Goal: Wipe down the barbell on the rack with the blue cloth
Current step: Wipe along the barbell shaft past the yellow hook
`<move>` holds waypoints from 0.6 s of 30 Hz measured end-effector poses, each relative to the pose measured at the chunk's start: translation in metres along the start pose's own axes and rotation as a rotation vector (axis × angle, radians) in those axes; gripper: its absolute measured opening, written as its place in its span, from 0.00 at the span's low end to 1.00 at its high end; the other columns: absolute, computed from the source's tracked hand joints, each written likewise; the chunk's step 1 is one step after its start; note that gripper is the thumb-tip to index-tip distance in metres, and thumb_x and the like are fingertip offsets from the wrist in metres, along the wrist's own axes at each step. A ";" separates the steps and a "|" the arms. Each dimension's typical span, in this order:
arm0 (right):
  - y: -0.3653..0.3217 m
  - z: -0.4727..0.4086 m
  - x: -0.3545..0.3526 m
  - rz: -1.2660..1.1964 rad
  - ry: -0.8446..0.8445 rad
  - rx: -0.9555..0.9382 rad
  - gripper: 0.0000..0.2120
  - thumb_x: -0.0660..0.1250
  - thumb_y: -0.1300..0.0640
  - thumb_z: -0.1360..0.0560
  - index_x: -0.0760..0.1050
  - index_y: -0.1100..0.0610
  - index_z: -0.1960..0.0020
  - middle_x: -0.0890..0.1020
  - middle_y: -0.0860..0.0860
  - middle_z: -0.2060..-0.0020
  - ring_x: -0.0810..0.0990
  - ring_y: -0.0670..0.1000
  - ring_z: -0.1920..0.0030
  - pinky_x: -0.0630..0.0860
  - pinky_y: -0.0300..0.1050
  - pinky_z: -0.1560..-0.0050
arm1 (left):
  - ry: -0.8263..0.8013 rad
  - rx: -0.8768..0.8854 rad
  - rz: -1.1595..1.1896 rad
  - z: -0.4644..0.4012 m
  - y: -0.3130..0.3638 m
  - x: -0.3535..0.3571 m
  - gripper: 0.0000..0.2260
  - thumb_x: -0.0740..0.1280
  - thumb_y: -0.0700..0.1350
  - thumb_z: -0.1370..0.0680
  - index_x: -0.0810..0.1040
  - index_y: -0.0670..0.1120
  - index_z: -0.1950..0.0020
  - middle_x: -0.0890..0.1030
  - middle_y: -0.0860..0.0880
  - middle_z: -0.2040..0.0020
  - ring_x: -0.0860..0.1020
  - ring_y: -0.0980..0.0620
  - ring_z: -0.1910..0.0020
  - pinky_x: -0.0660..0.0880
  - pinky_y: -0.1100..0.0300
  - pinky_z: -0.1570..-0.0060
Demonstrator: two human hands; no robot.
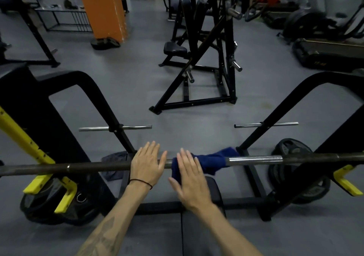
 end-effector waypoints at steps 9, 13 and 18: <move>-0.006 0.005 -0.002 -0.195 0.135 0.342 0.35 0.51 0.40 0.15 0.52 0.62 0.18 0.52 0.56 0.18 0.47 0.54 0.18 0.44 0.56 0.19 | -0.033 -0.019 -0.003 -0.003 0.004 -0.001 0.29 0.50 0.58 0.18 0.79 0.40 0.32 0.77 0.40 0.31 0.74 0.41 0.29 0.69 0.46 0.29; 0.045 0.017 -0.017 0.019 0.070 -0.061 0.30 0.56 0.45 0.15 0.58 0.59 0.19 0.57 0.54 0.18 0.55 0.53 0.19 0.59 0.58 0.22 | -0.009 -0.001 0.010 -0.001 0.003 -0.003 0.30 0.49 0.58 0.17 0.76 0.40 0.28 0.74 0.40 0.27 0.71 0.41 0.27 0.65 0.45 0.27; 0.013 0.014 -0.010 -0.225 0.242 0.460 0.33 0.51 0.42 0.15 0.54 0.62 0.18 0.53 0.56 0.18 0.49 0.55 0.18 0.48 0.61 0.20 | 0.007 0.015 0.019 0.003 0.008 -0.003 0.30 0.49 0.59 0.17 0.73 0.41 0.26 0.72 0.40 0.26 0.69 0.41 0.25 0.63 0.45 0.26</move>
Point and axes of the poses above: each hand's wrist, its own z-axis away from the middle knuckle, its own x-axis out of the palm, y = z × x, the point moved 4 cm from there along -z, towards the middle knuckle
